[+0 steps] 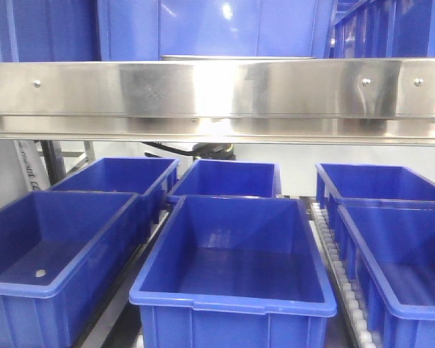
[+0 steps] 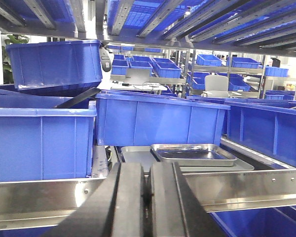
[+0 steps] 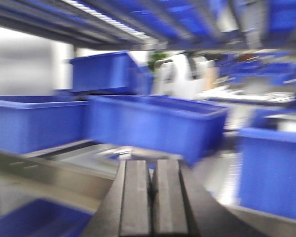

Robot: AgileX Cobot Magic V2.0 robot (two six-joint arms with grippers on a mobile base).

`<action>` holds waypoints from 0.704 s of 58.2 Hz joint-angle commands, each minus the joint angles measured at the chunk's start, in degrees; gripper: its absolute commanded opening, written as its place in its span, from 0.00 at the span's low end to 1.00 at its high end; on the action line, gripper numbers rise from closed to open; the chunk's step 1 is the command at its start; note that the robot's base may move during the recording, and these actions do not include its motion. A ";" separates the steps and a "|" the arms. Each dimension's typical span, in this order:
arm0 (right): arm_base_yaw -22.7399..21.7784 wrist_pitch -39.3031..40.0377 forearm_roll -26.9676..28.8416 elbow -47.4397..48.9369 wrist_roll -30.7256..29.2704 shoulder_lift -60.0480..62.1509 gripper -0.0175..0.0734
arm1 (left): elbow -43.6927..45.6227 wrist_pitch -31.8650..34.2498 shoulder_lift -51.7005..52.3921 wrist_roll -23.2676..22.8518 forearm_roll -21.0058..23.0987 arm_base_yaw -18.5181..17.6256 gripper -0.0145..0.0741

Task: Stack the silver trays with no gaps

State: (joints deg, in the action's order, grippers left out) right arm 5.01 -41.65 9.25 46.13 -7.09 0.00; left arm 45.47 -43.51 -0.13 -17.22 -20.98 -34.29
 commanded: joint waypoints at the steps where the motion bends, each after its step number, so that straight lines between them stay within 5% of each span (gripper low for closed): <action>1: -3.66 5.50 -3.06 -2.89 -0.42 0.00 0.11 | -0.17 0.81 0.13 -0.33 -0.18 -0.31 0.15; 13: -11.49 23.04 -1.39 -16.84 -0.42 0.00 0.11 | -0.17 0.81 0.13 -0.33 -0.18 -0.31 0.15; 24: -12.27 38.23 0.57 -32.27 -0.42 0.00 0.11 | -0.17 0.81 0.13 -0.33 -0.18 -0.31 0.15; 41: -12.27 41.65 0.57 -46.13 -0.42 0.00 0.11 | -0.17 0.81 0.13 -0.33 -0.18 -0.31 0.15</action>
State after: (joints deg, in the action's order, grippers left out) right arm -7.06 -3.25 9.57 0.71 -7.09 -0.31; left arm 45.47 -43.51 -0.13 -17.22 -20.98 -34.29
